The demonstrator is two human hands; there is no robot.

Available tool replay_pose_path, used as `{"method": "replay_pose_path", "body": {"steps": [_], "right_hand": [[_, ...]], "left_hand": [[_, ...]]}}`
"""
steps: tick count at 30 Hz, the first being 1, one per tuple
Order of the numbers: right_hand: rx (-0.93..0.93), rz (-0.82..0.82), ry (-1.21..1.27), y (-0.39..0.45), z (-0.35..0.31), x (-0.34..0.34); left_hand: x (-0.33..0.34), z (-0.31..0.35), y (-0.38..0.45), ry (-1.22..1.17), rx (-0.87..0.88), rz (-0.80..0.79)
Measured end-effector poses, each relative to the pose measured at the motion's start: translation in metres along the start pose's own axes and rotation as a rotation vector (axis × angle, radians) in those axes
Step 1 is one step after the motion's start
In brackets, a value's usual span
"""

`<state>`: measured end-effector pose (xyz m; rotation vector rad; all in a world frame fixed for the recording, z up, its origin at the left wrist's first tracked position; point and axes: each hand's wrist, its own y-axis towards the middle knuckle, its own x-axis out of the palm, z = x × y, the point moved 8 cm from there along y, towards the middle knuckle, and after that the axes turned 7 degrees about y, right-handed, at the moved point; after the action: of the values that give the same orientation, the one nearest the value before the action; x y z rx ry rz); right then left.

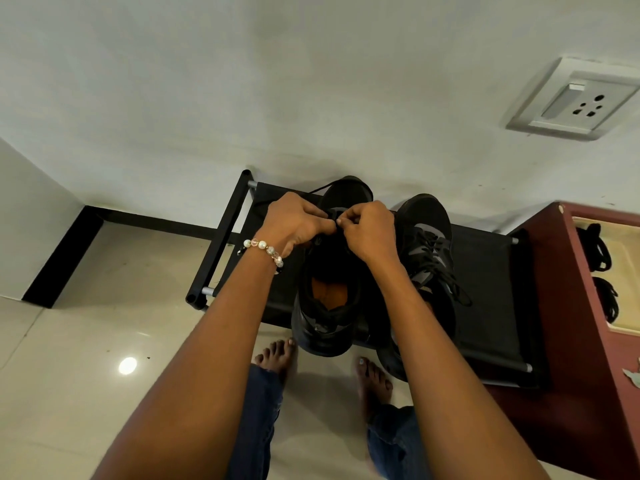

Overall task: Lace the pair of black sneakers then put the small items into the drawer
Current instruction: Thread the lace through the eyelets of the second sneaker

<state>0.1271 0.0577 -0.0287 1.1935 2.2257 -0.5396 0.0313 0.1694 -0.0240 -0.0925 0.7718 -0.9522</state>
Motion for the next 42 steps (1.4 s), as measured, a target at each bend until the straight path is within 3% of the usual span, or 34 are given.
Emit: {"method": "replay_pose_path", "body": {"steps": [6, 9, 15, 24, 30, 33, 38, 42], "right_hand": [[0.254, 0.041, 0.268, -0.001, 0.023, 0.009], [0.293, 0.03, 0.326, 0.001, 0.031, 0.019], [0.326, 0.025, 0.323, -0.002, 0.028, 0.016], [0.333, 0.092, 0.33, -0.008, 0.027, 0.012], [0.304, -0.017, 0.419, -0.005, 0.024, 0.012], [0.256, -0.083, 0.434, -0.015, 0.015, -0.011], [0.13, -0.178, 0.118, -0.048, 0.005, -0.039], [0.073, -0.248, -0.238, -0.066, 0.002, -0.02]], "left_hand": [[0.007, -0.007, 0.003, -0.102, -0.02, -0.104], [0.005, -0.01, 0.005, -0.12, -0.028, -0.038], [-0.001, -0.001, 0.009, 0.039, 0.078, 0.195], [-0.003, -0.001, 0.012, 0.065, 0.135, 0.191], [-0.006, -0.002, 0.013, 0.089, 0.099, 0.194], [-0.005, -0.011, 0.012, -0.065, 0.006, 0.141], [-0.004, -0.017, 0.001, -0.642, -0.182, 0.064], [-0.009, -0.008, -0.008, -0.993, -0.143, 0.06]]}}
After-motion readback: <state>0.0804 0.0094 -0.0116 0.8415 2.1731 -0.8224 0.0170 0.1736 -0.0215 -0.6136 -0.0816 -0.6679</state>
